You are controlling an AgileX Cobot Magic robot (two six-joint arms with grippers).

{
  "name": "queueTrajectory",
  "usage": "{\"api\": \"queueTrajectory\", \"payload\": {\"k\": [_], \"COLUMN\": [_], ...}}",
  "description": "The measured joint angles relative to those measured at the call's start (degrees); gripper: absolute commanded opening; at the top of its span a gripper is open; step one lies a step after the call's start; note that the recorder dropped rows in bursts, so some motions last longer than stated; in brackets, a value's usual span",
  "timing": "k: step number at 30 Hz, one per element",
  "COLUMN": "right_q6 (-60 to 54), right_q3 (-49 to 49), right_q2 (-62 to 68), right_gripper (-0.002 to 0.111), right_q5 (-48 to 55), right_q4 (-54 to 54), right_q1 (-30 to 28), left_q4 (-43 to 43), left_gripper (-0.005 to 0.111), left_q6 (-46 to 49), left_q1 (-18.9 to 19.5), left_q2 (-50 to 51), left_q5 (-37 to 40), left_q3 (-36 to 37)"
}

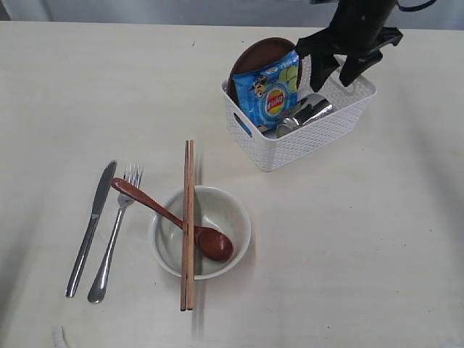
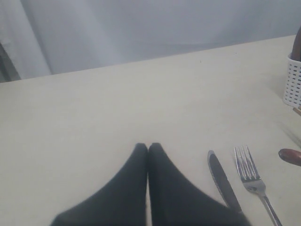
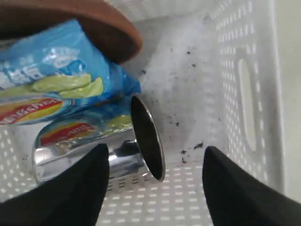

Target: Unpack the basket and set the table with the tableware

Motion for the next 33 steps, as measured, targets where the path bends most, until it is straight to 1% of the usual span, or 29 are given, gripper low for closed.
{"api": "queueTrajectory", "payload": {"k": [5, 16, 24, 33], "right_q6": [-3.9, -6.0, -6.5, -6.4], "right_q3": [1.4, 1.2, 1.3, 1.4], "right_q2": [1.6, 4.3, 3.8, -0.3], "right_gripper": [0.056, 0.056, 0.056, 0.056], "right_q5": [0.0, -0.9, -0.7, -0.4], "right_q4": [4.2, 11.4, 12.8, 17.5], "right_q1": [0.0, -0.1, -0.1, -0.1], "left_q4": [0.0, 0.0, 0.0, 0.0], "left_gripper": [0.000, 0.000, 0.000, 0.000], "left_q6": [0.0, 0.0, 0.0, 0.0], "left_q1": [0.0, 0.0, 0.0, 0.0], "left_q2": [0.0, 0.0, 0.0, 0.0], "left_q5": [0.0, 0.0, 0.0, 0.0], "left_q3": [0.0, 0.0, 0.0, 0.0]}}
